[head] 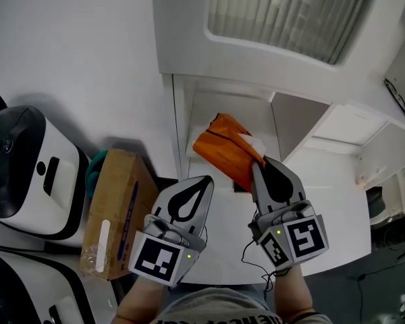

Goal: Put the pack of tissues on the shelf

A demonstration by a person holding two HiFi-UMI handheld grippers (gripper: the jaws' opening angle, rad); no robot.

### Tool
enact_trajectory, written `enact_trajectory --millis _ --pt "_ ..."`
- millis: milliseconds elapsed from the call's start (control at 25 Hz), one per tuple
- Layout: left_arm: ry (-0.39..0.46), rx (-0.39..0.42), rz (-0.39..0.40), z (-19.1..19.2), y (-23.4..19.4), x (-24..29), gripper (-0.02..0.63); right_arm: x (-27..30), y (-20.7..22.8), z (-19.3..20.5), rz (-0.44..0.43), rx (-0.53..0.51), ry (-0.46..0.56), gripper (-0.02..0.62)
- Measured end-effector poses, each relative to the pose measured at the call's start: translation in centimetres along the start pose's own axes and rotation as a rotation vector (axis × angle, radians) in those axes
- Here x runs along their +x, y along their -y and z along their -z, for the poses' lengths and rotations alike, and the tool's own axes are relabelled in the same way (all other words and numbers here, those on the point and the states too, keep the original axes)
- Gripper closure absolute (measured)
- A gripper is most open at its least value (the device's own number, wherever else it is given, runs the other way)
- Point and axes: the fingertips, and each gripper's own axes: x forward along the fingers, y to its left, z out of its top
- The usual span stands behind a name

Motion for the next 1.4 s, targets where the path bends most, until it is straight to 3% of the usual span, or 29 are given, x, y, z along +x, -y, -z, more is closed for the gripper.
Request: enact_trajectory --millis 1400 --pt "-0.057 -0.057 -0.052 2.7 -5.7 1.4 0.566 8.0 2.5 1.9 0.041 -0.021 -0.056 0.553"
